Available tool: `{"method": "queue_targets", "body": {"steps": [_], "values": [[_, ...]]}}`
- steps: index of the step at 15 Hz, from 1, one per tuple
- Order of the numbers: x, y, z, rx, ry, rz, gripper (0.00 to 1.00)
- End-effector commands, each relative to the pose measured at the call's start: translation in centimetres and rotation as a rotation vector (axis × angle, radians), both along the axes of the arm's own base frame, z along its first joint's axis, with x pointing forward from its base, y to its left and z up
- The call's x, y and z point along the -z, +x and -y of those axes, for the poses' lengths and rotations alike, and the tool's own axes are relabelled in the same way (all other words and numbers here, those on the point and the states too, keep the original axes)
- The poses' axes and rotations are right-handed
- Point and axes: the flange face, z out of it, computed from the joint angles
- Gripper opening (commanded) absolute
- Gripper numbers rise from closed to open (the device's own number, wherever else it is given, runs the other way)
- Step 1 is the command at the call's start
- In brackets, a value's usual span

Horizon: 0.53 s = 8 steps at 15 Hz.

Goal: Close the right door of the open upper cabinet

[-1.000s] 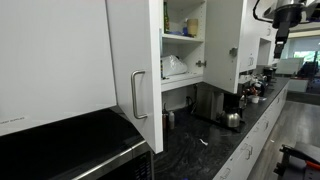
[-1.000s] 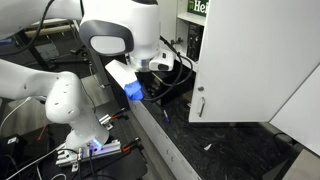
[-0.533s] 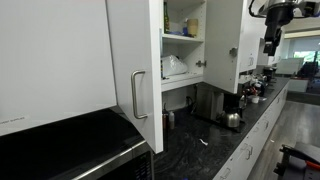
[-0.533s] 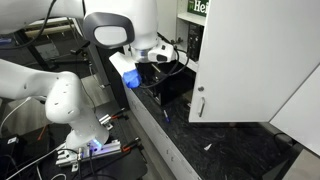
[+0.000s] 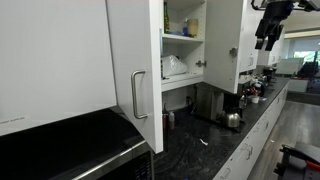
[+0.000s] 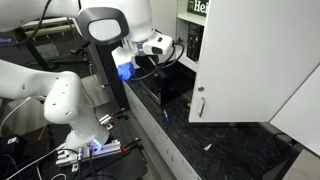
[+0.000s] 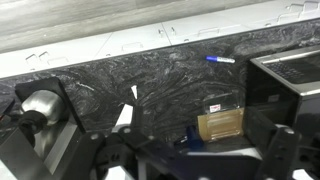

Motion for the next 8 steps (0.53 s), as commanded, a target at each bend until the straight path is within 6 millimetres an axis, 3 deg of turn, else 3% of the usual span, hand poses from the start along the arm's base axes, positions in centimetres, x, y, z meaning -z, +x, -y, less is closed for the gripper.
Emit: {"method": "queue_targets", "body": {"steps": [1,8], "values": [[-0.23,-1.24,-0.07,0.068,-0.065,0.132,1.00],[-0.33,-1.17,-0.37,0.090,-0.165,0.406,1.00]]}}
